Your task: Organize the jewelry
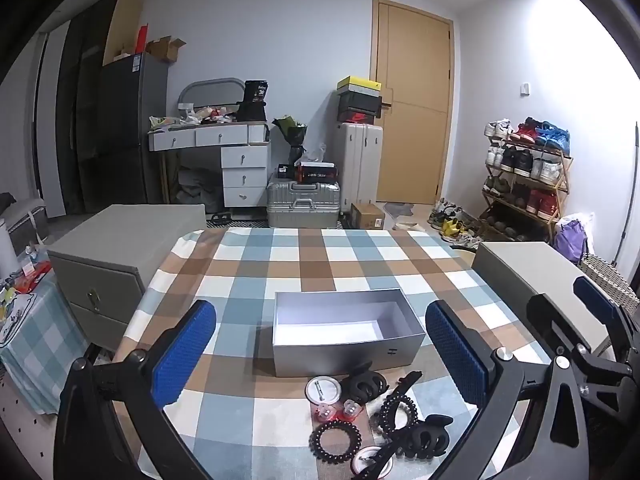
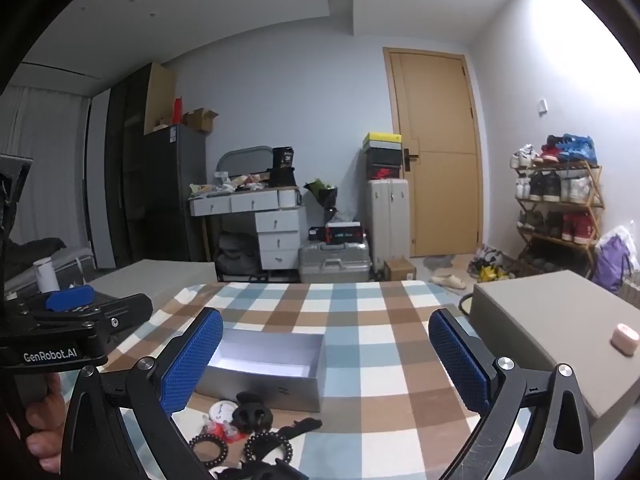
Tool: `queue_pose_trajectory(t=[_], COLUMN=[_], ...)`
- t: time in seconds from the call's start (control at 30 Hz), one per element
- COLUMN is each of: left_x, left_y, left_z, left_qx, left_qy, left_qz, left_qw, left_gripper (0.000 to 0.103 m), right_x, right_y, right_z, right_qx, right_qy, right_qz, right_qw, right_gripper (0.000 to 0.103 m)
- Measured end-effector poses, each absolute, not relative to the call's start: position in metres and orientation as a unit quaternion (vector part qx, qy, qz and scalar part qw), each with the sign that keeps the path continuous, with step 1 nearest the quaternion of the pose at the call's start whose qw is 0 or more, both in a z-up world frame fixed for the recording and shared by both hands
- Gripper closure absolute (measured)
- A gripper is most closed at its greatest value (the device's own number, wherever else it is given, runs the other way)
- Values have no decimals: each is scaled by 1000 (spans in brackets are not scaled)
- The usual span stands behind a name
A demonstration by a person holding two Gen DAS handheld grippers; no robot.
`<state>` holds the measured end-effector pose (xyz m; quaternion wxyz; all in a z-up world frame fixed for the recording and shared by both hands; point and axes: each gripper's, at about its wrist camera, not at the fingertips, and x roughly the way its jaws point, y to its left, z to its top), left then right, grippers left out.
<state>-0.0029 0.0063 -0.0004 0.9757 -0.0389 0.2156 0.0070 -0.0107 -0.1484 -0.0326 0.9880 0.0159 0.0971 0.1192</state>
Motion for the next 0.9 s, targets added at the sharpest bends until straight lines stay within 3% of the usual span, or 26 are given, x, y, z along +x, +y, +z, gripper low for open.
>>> queue_pose_trajectory(t=[0.9], left_x=[-3], left_y=[1], left_z=[-6], left_qx=[-30], left_qy=[221], left_qz=[1], left_qw=[975], left_gripper=[1], right_x=[-7], right_y=[-151], right_z=[-37], right_qx=[18], right_qy=[109], right_qz=[109], right_qw=[988], right_gripper=[0])
